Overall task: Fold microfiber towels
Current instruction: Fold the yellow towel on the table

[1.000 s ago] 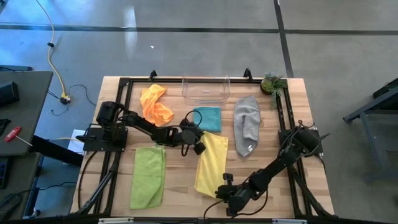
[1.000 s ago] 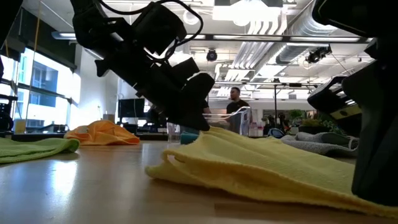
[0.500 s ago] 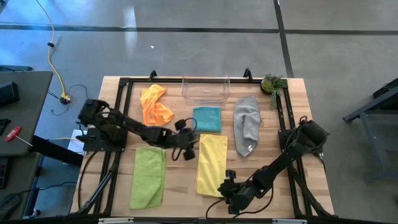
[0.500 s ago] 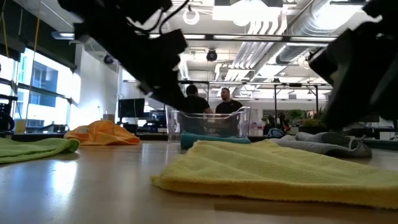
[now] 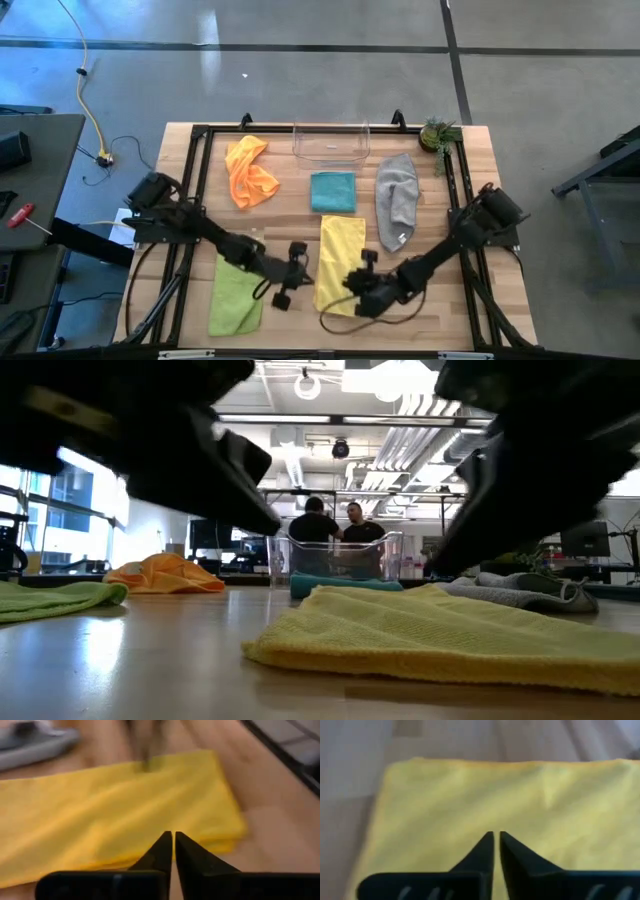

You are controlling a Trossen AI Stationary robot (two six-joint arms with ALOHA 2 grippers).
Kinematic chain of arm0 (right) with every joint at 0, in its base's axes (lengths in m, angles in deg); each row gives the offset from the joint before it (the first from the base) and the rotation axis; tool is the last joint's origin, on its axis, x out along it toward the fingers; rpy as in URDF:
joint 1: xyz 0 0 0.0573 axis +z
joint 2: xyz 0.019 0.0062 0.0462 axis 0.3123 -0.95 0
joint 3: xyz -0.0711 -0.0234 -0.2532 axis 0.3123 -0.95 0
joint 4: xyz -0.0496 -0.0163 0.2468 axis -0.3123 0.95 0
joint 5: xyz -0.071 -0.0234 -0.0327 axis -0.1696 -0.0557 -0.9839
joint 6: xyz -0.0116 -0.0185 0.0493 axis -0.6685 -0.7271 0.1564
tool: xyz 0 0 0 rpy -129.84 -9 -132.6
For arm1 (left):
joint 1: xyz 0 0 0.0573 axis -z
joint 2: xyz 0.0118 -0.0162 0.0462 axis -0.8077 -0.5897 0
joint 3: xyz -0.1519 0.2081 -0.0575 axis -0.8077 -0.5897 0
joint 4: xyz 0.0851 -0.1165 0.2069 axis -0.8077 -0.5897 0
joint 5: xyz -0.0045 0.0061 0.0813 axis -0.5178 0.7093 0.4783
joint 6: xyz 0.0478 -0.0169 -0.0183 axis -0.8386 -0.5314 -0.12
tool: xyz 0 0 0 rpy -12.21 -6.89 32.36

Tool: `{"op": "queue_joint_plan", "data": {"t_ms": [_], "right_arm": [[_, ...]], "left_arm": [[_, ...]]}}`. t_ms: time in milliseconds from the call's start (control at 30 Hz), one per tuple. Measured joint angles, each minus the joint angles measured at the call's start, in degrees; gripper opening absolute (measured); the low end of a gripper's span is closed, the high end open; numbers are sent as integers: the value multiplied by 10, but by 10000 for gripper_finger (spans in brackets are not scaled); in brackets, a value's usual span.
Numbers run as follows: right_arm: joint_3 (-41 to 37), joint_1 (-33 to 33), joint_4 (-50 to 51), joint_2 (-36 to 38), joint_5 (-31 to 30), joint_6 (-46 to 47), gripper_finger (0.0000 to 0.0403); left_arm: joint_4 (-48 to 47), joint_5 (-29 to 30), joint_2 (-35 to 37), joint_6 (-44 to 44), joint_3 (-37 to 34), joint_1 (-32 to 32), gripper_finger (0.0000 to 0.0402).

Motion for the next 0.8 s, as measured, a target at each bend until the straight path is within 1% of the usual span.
{"op": "queue_joint_plan", "data": {"t_ms": [33,133,200,367,433,500,633,800], "right_arm": [[-2,-12,-1,0,0,-7,8],[-3,-53,-6,6,4,-36,13],[-3,-83,-12,6,7,-53,6],[-24,-157,-103,9,51,-100,2],[-41,-184,-134,9,85,-103,1],[-63,-208,-151,9,103,-90,1],[-92,-231,-195,9,107,-77,0],[-105,-235,-177,9,111,-60,0]], "left_arm": [[0,0,-11,-1,6,8,4],[-1,12,-39,-8,17,25,8],[19,16,-57,-10,27,32,6],[60,21,-94,-8,35,34,2],[86,22,-108,-5,37,34,1],[96,24,-122,-5,36,34,1],[109,27,-143,2,42,34,0],[113,37,-155,12,44,37,0]]}}
